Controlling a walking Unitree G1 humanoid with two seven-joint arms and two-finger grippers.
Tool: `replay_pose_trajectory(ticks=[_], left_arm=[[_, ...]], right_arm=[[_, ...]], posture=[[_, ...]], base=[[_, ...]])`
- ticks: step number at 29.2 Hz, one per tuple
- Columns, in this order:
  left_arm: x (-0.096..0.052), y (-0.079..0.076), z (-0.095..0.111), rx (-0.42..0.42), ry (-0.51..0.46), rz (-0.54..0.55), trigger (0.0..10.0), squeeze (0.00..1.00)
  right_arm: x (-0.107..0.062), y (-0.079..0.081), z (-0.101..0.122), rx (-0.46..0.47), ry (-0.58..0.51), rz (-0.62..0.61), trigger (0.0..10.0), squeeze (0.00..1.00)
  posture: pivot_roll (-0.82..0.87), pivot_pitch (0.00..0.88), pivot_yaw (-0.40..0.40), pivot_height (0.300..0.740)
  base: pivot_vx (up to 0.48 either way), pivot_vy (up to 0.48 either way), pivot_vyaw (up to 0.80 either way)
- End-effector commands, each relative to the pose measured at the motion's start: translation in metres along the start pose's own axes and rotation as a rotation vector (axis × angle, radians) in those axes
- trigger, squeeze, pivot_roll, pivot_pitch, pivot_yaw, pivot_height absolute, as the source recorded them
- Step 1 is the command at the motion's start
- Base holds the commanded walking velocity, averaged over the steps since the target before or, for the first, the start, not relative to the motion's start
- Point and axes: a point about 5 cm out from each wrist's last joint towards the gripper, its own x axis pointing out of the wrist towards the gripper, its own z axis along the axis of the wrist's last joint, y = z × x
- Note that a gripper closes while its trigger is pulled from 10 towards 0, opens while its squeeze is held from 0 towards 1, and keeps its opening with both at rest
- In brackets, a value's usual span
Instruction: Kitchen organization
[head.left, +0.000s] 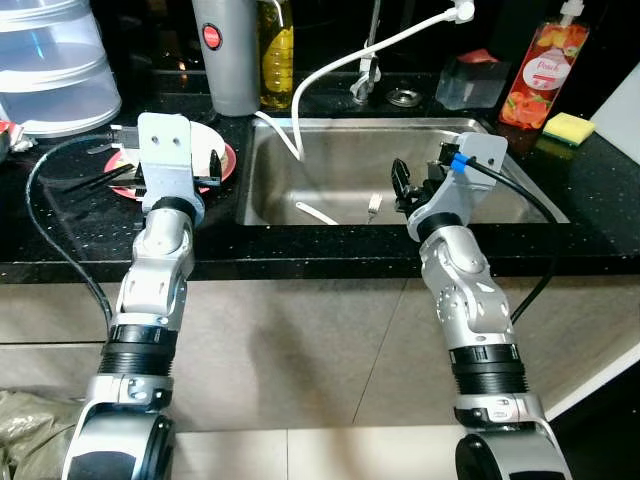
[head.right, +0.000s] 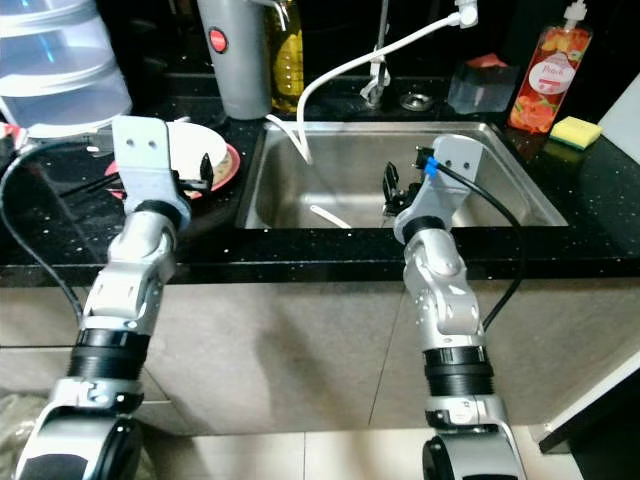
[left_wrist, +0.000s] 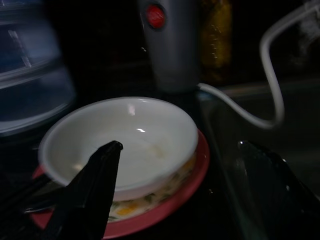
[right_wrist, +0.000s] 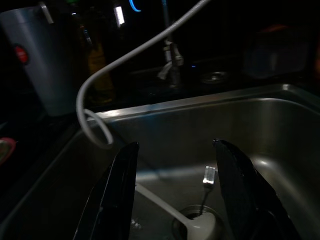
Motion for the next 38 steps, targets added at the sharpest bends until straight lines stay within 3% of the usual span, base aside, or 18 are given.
replay_pose_trajectory(ticks=[1, 13, 28, 38], left_arm=[[0.005, 0.002, -0.005, 0.05, 0.042, -0.014, 10.0, 0.0], [0.008, -0.002, -0.006, 0.07, 0.046, -0.034, 10.0, 0.0], [0.01, -0.007, -0.003, 0.071, 0.027, -0.051, 10.0, 0.0], [0.008, -0.008, -0.004, 0.088, 0.026, -0.063, 10.0, 0.0]], right_arm=[[-0.001, -0.003, 0.004, -0.001, -0.01, -0.026, 10.0, 0.0], [-0.008, -0.004, 0.0, -0.008, -0.002, -0.035, 10.0, 0.0], [-0.007, 0.014, -0.003, 0.006, 0.002, 0.015, 10.0, 0.0], [-0.009, 0.014, -0.007, 0.014, 0.007, 0.009, 10.0, 0.0]], posture=[[0.04, 0.0, 0.042, 0.74], [0.01, 0.0, 0.059, 0.74], [0.03, 0.0, 0.052, 0.74], [0.05, 0.0, 0.058, 0.74]], base=[[0.0, 0.0, 0.0], [0.0, 0.0, 0.0], [0.0, 0.0, 0.0], [0.0, 0.0, 0.0]])
